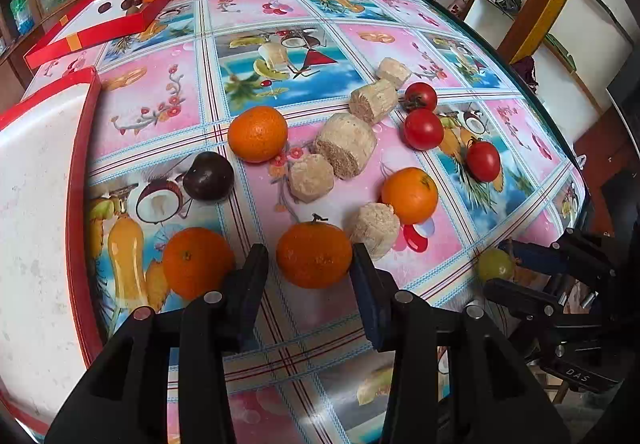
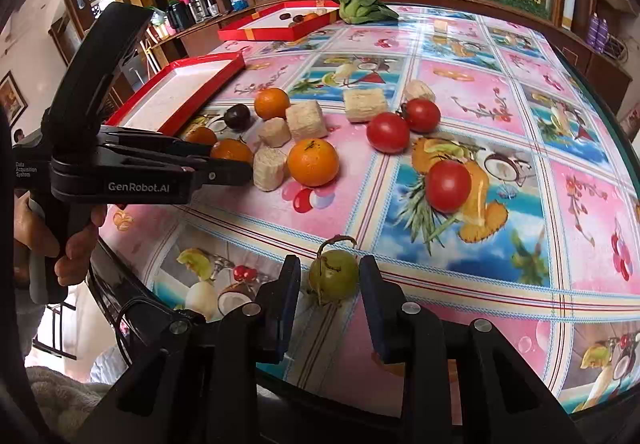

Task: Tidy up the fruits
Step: 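Move the left tool to an orange while the right tool grasps the green apple, then grasp the orange with the left tool while the right tool carries the apple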

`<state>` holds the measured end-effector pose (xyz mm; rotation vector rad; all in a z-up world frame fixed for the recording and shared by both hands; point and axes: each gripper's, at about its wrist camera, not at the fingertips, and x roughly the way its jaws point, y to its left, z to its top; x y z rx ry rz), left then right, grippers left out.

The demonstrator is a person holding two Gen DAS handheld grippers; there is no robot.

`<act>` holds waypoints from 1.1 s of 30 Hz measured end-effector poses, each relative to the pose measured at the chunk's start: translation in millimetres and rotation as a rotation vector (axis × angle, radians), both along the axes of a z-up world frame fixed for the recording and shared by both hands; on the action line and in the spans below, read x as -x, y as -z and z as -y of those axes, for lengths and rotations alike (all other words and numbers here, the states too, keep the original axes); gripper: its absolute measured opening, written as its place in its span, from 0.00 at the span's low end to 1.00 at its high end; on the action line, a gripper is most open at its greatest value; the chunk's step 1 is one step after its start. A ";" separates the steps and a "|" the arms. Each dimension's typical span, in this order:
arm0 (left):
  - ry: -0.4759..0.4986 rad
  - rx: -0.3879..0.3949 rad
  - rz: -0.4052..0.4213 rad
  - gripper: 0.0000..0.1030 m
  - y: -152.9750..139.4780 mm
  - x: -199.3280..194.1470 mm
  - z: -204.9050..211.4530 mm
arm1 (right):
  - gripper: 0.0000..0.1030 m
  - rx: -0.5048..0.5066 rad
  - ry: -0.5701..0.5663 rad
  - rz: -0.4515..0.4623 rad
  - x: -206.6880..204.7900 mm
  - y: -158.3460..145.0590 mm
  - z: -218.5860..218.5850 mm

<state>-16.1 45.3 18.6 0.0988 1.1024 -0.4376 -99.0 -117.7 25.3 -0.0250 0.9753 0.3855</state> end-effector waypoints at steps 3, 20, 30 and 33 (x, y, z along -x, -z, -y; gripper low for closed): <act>0.000 0.000 0.000 0.39 0.3 -1.3 1.3 | 0.28 -0.006 0.004 0.001 0.4 0.5 2.5; -0.019 -0.035 0.023 0.32 -9.7 9.4 -2.3 | 0.25 -0.006 -0.044 0.053 1.8 -16.5 -9.0; -0.100 -0.024 0.027 0.32 -34.4 22.4 -55.4 | 0.25 -0.083 -0.136 0.078 -23.7 -45.2 -45.7; -0.147 -0.006 0.027 0.32 -44.6 27.0 -84.4 | 0.25 -0.110 -0.202 0.080 -27.9 -51.9 -72.5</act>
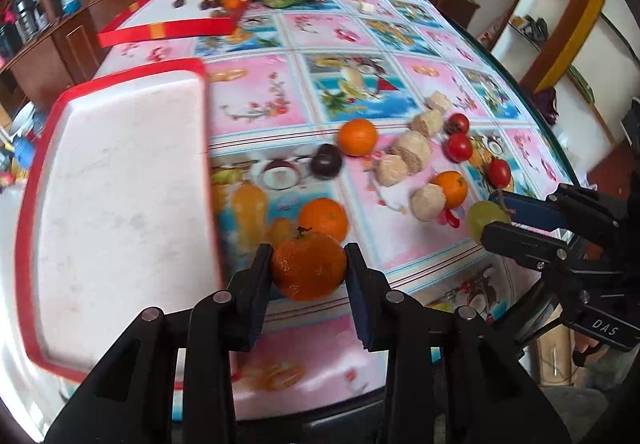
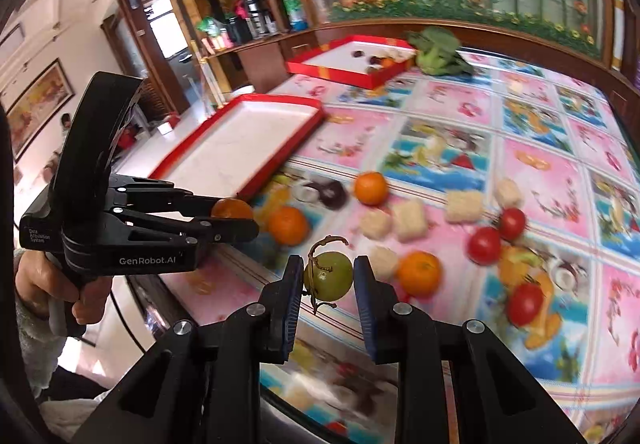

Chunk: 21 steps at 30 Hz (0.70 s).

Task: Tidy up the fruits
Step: 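Grasp the orange with the left tool while the right tool carries the apple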

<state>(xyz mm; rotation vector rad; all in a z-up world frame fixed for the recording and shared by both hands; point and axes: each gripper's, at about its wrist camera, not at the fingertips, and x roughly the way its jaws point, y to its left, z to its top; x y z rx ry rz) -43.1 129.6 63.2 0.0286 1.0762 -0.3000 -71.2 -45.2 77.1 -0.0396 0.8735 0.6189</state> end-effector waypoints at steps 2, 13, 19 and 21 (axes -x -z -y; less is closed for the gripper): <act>-0.033 0.002 -0.009 0.32 -2.9 2.6 -19.9 | 0.25 -0.006 -0.052 0.003 0.0 -1.3 -20.8; -0.189 -0.069 -0.041 0.32 11.0 2.8 -91.8 | 0.25 -0.063 -0.306 -0.083 -7.0 17.5 -131.2; -0.233 -0.102 -0.066 0.32 22.6 2.2 -112.6 | 0.25 -0.024 -0.353 -0.137 -23.8 41.2 -167.9; -0.249 -0.116 -0.068 0.32 24.8 1.4 -117.6 | 0.25 -0.003 -0.359 -0.143 -26.7 48.4 -175.7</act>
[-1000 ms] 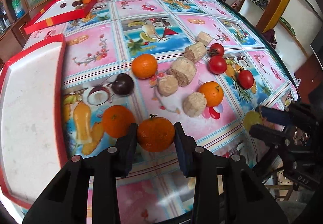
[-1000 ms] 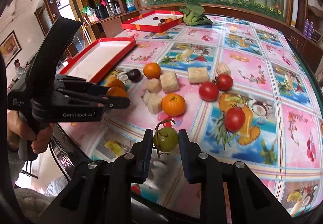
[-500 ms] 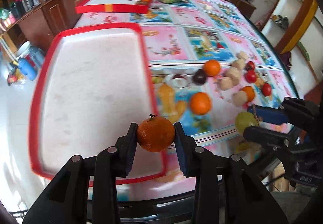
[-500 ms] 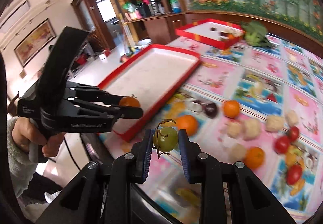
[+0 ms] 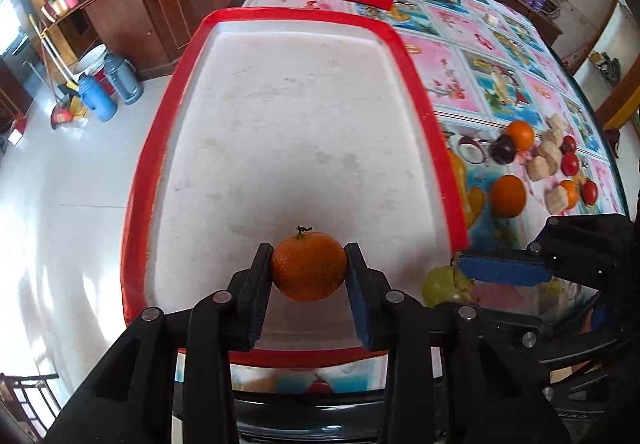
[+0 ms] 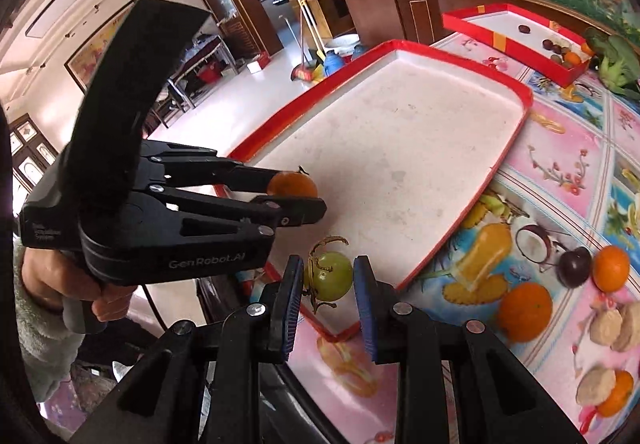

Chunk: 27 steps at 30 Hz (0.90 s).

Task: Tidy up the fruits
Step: 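Grasp the orange with the left tool while the right tool carries the apple, then open the left tool to drop the orange in the tray while the right tool releases the apple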

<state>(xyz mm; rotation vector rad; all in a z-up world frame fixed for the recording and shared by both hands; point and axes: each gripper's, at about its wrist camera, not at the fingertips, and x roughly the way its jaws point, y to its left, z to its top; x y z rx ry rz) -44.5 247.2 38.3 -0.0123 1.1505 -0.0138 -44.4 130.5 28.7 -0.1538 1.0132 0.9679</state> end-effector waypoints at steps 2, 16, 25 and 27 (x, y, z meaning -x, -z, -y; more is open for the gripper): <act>-0.012 -0.002 -0.007 0.32 4.0 -1.9 -3.8 | 0.25 0.019 -0.009 0.007 -0.1 6.4 -6.0; -0.024 -0.025 -0.012 0.34 9.7 -3.6 -6.2 | 0.26 0.083 -0.028 0.052 1.7 21.7 -16.8; -0.007 0.015 -0.033 0.50 7.8 -5.0 -1.5 | 0.37 0.053 0.012 0.049 4.2 4.3 -0.8; -0.016 0.034 -0.029 0.59 4.9 -5.0 -3.1 | 0.37 0.045 0.026 0.059 4.9 -3.0 6.5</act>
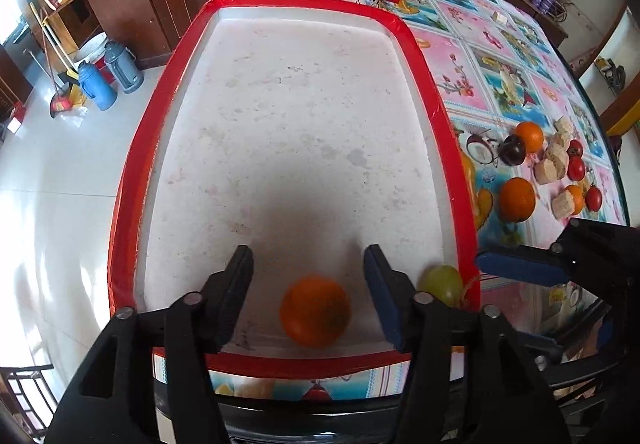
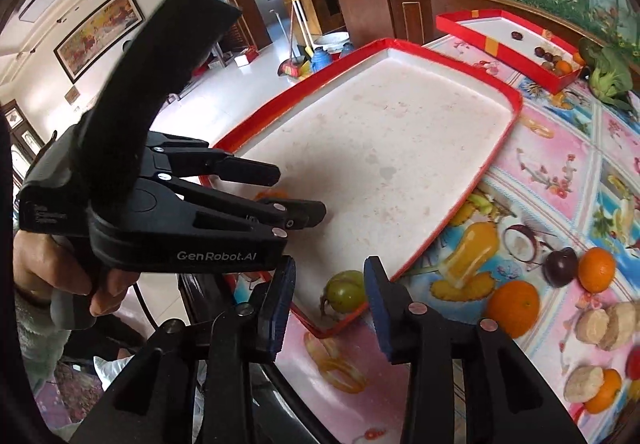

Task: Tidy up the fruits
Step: 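Open the left tool to drop the orange in the tray while the right tool releases the apple, then move the right tool to a red tomato while the left tool approaches another orange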

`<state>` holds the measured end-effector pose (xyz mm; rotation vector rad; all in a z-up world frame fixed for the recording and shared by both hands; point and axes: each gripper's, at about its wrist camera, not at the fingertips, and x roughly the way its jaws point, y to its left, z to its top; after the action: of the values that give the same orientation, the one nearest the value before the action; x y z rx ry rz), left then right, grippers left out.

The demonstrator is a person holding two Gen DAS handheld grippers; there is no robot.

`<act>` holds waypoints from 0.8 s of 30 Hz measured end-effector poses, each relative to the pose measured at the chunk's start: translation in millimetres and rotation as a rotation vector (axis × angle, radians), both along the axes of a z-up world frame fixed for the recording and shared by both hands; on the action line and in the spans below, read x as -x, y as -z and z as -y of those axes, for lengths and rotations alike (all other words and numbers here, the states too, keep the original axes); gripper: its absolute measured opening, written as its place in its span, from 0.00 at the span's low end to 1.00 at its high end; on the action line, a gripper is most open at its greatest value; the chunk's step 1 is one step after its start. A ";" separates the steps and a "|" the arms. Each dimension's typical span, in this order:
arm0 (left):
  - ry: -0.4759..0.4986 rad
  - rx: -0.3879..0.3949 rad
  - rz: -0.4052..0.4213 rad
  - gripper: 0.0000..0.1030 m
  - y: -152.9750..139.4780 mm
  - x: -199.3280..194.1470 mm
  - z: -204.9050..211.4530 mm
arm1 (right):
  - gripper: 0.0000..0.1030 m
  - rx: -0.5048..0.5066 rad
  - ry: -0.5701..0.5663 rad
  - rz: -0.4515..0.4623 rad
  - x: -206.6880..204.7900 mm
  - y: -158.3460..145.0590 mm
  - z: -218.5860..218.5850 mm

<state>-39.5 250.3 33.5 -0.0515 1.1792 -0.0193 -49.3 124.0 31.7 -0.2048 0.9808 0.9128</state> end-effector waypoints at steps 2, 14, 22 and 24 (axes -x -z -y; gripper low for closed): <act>-0.007 0.009 0.006 0.59 -3.3 0.3 -1.0 | 0.45 -0.008 0.018 0.004 0.3 -6.4 8.6; 0.024 -0.019 0.004 0.63 -9.7 -0.2 19.2 | 0.70 0.005 0.202 0.002 3.3 -14.5 85.5; 0.059 -0.007 0.036 0.70 -23.3 3.1 37.9 | 0.74 0.004 0.347 0.021 6.3 -15.9 148.4; 0.072 0.001 0.045 0.70 -27.2 3.8 43.8 | 0.74 0.002 0.397 0.022 9.0 -15.7 168.9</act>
<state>-43.3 206.5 60.6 -0.0095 1.1355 -0.0840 -58.4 -44.9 47.4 -0.0184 0.9580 0.5450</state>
